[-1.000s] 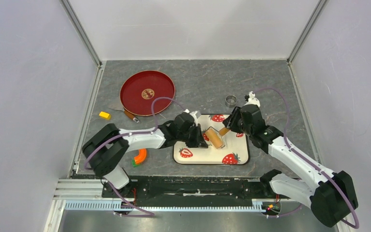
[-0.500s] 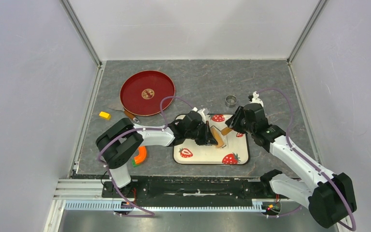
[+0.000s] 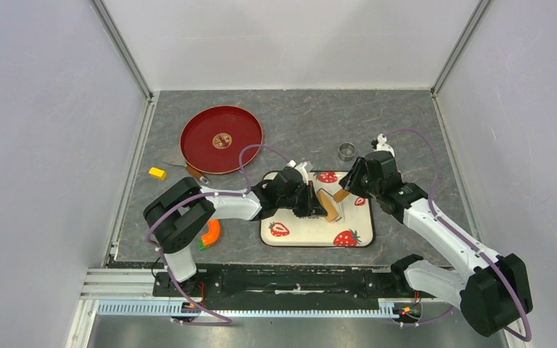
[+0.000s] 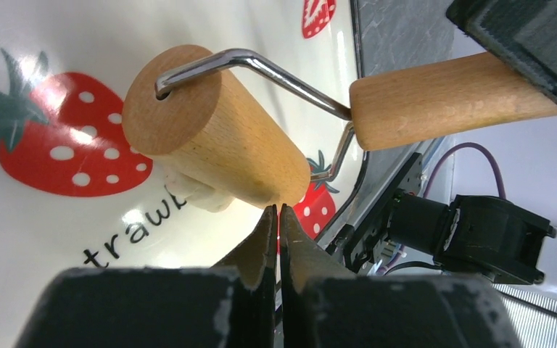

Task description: Roll out the dumpling wrappers from the dough

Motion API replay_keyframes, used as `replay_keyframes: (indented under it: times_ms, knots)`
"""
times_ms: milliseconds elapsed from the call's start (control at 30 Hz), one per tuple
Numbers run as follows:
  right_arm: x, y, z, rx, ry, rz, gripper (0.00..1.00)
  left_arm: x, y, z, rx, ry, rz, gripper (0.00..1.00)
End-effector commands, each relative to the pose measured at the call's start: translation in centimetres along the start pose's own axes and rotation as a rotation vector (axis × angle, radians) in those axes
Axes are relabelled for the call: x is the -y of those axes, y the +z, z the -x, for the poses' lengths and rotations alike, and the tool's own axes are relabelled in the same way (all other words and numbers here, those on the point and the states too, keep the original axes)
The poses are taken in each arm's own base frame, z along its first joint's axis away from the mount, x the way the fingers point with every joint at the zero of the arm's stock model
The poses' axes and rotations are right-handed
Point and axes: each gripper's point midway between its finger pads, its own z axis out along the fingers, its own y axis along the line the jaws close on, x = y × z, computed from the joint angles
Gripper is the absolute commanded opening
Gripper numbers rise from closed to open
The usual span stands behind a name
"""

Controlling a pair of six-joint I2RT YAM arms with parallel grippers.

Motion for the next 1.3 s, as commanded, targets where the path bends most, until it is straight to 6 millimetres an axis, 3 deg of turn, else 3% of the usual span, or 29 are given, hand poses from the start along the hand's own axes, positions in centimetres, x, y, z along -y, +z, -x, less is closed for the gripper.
replay_keyframes:
  times_ms: [0,167,500,833,1000,1133,1267]
  knots:
    - [1.1,-0.1,1.4,0.041,-0.042,-0.055,0.0,1.4,-0.2,1.3,0.08,0.016,-0.079,0.06]
    - [1.8,0.2,1.4,0.031,-0.052,-0.078,0.0,1.9,-1.2,1.9,0.127,0.043,-0.102,0.09]
    - [1.9,0.4,1.1,0.007,-0.054,-0.068,0.0,-0.9,0.8,0.9,0.082,0.013,-0.011,0.08]
    - [0.4,-0.3,3.1,0.022,-0.03,-0.013,0.0,-3.1,1.4,0.3,0.074,-0.003,0.061,0.07]
    - [-1.2,-1.4,4.8,0.046,-0.024,0.03,0.0,-3.9,1.5,0.1,0.066,-0.004,0.096,0.07]
    - [-3.6,-3.2,6.5,0.072,-0.014,0.11,0.0,-3.5,1.2,0.4,0.069,0.013,0.091,0.07]
    - [-5.1,-4.7,8.0,0.102,-0.004,0.155,0.0,-0.3,-0.5,1.6,0.1,0.061,0.006,0.14]
